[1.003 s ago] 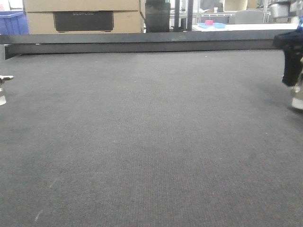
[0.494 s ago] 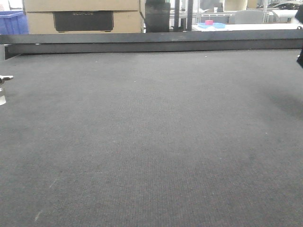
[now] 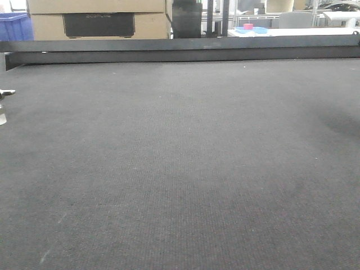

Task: Place valve from conveyor to right shelf box
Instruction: 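Lower both open grippers around the valve bodies and close the right gripper, then close the left gripper on its valve body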

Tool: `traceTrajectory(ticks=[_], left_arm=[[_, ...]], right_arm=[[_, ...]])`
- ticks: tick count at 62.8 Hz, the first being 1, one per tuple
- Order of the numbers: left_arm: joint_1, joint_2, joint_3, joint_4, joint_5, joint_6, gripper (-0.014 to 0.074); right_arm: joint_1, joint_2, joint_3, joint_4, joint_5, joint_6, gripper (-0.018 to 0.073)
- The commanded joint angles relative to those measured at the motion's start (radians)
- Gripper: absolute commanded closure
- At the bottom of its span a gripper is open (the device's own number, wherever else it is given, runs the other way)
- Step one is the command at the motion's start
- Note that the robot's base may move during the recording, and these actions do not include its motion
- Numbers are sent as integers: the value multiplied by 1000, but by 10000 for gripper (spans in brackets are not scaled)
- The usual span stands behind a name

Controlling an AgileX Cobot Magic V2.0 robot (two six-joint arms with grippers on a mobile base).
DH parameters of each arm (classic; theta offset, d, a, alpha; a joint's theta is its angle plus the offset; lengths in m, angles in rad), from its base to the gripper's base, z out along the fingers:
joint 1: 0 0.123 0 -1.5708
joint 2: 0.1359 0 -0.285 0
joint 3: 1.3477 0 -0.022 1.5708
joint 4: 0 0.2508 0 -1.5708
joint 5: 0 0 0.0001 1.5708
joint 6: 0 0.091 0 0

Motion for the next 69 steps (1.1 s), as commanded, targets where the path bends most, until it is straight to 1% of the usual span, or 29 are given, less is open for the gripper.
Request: traceTrajectory(ticks=[1, 8, 24, 32, 39, 44, 49, 51, 52, 55, 58, 59, 60, 69], left_arm=[[-2, 48, -18, -8, -44, 3, 8], [-2, 95, -19, -8, -70, 3, 8], [-3, 152, -19, -10, -73, 3, 8], [-7, 172, -19, -24, -73, 3, 8], [-7, 181, -19, -46, -73, 3, 43], [-7, 181, -19, -51, -73, 3, 117], [-7, 181, -21, -51, -71, 3, 260], [-7, 181, -23, -51, -71, 3, 325], [-7, 181, -23, -51, -71, 3, 378], [-7, 181, -23, -51, -67, 3, 490], [-7, 181, -33, -51, -40, 3, 604], [-7, 181, -36, -51, -31, 3, 661], [-7, 181, -39, -51, -21, 3, 698], [-7, 148, -62, -66, 71, 1, 708]], right_arm=[[0, -18, -5, 4, -31, -7, 713], [0, -18, -5, 4, -31, -7, 713], [0, -18, -5, 4, -35, -7, 713], [0, -18, -5, 4, -35, -7, 713], [0, -18, -5, 4, -39, -7, 713], [0, -18, -5, 4, -39, -7, 713], [0, -18, -5, 4, -39, -7, 713], [0, -18, -5, 4, -41, -7, 713], [0, -18, -5, 4, -41, -7, 713], [0, -18, -5, 4, -44, -7, 713], [0, -18, -5, 4, -44, -7, 713], [0, -18, -5, 4, -44, -7, 713], [0, -18, -5, 4, -44, -7, 713], [0, -19, -5, 4, -44, -7, 713]])
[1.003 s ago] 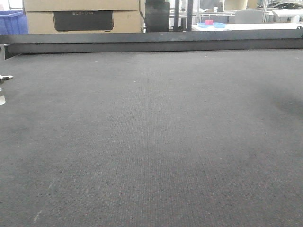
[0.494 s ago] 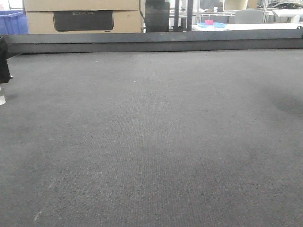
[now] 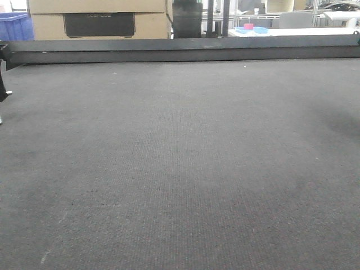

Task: Place valve from conveyor to right shelf box
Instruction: 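Close the left gripper on its valve body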

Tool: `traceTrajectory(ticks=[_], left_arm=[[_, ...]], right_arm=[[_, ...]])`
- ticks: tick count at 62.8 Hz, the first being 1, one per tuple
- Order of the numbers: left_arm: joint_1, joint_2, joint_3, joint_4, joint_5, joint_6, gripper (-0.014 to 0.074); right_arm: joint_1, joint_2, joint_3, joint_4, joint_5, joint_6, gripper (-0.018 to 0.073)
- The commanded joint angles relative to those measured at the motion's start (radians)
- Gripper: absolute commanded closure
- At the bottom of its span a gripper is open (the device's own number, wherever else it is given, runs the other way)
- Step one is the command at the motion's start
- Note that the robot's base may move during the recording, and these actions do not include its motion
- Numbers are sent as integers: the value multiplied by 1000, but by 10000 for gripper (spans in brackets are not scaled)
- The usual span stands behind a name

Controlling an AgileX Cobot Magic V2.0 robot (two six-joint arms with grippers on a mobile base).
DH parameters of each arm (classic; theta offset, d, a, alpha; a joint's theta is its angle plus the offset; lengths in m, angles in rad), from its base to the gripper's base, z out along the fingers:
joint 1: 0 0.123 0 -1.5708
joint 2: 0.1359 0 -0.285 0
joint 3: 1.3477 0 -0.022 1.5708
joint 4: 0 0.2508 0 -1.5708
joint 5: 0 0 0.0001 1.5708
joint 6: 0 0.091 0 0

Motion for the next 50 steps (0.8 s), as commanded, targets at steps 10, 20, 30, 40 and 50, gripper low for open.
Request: traceTrajectory(ticks=[10, 20, 30, 40, 50], left_arm=[[-9, -127, -17, -51, 109, -27, 708], [-41, -270, 71, -47, 88, -61, 708], [-72, -426, 256, -47, 0, -66, 708], [-89, -593, 474, -50, -114, -83, 708], [-89, -771, 641, -63, -211, -87, 708]], right_arm=[[0, -35, -5, 2, -41, -5, 713], [0, -52, -5, 2, -26, -5, 713], [0, -78, 10, 2, -18, -5, 713], [0, -119, 84, 2, -64, -5, 713], [0, -176, 211, 2, -135, -5, 713]])
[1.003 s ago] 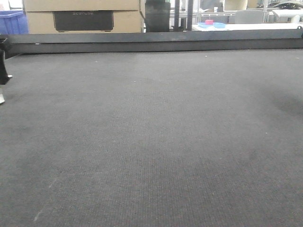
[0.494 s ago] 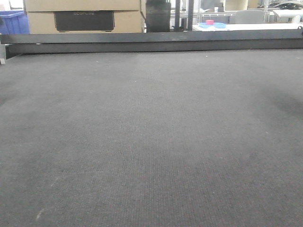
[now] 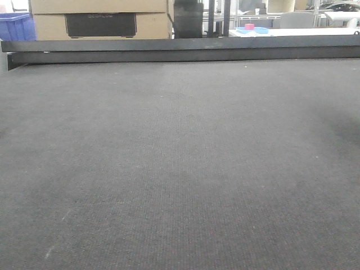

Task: Place valve from conveyor to right shelf box
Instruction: 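Close the left gripper on its valve body, then lift both held valves up off the conveyor surface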

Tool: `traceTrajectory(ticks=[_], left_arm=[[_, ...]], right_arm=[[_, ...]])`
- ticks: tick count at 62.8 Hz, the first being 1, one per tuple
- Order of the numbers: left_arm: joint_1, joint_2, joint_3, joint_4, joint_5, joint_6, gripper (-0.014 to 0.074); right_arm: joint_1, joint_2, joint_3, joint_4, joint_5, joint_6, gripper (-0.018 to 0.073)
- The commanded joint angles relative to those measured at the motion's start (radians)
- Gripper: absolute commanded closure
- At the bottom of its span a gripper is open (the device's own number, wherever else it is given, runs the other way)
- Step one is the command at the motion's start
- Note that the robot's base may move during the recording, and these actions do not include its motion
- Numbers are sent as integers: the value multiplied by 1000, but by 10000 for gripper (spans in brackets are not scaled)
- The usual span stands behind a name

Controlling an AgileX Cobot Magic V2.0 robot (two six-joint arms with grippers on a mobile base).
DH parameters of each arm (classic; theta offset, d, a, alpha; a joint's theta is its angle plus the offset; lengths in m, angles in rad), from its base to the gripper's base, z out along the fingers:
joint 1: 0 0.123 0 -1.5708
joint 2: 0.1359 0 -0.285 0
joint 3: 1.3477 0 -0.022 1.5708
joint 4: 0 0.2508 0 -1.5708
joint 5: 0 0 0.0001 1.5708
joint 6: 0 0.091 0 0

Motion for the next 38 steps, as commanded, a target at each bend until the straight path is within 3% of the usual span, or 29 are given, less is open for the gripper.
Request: traceTrajectory(ticks=[1, 20, 38], left_arm=[[-5, -126, 77, -29, -86, -8, 708], [-5, -384, 177, -40, -166, -8, 708], [-5, -456, 175, -80, -260, -8, 708]], right_arm=[[0, -47, 59, 0, -78, -5, 713], [0, -186, 93, 0, -134, -5, 713], [0, -323, 11, 0, -256, -5, 713]])
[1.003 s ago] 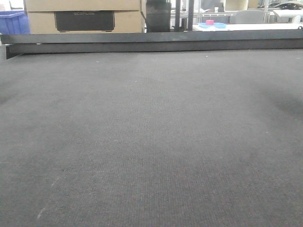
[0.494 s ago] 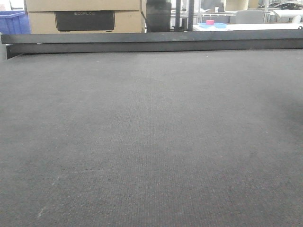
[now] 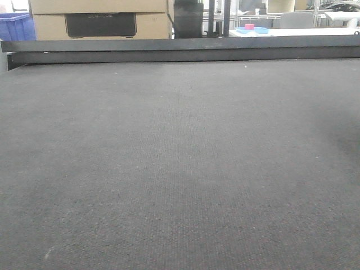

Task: Place valve from conveyor to right shelf box
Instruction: 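Lift both held valves up off the conveyor surface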

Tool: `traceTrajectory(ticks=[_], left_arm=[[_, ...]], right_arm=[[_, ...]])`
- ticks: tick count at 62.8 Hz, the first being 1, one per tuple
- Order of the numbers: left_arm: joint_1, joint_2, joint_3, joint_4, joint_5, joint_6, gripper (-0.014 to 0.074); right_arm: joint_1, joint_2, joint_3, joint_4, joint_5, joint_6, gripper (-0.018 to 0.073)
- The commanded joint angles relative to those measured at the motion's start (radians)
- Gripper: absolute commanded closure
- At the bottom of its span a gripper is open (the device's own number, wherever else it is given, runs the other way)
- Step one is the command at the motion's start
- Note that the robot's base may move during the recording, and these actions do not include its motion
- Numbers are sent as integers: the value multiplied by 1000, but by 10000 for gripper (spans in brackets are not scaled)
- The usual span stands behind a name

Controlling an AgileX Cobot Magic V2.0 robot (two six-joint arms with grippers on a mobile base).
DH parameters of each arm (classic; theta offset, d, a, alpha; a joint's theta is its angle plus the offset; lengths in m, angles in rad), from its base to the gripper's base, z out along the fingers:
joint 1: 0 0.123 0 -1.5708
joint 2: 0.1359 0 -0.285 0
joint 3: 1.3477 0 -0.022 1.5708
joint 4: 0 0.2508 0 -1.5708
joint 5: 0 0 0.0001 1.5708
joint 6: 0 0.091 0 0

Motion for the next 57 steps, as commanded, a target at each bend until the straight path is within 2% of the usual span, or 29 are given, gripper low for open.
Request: traceTrajectory(ticks=[1, 18, 31, 57], left_arm=[[-5, -20, -8, -25, -75, -6, 708], [-5, -26, -88, -17, -65, -6, 708], [-5, 1, -165, 68, 3, -6, 708], [-5, 7, -166, 68, -17, -6, 708]], right_arm=[[0, -44, -54, 0, -99, -5, 713], [0, -51, -146, 0, -93, -5, 713], [0, -51, -146, 0, -99, -5, 713], [0, -51, -146, 0, -109, -5, 713]])
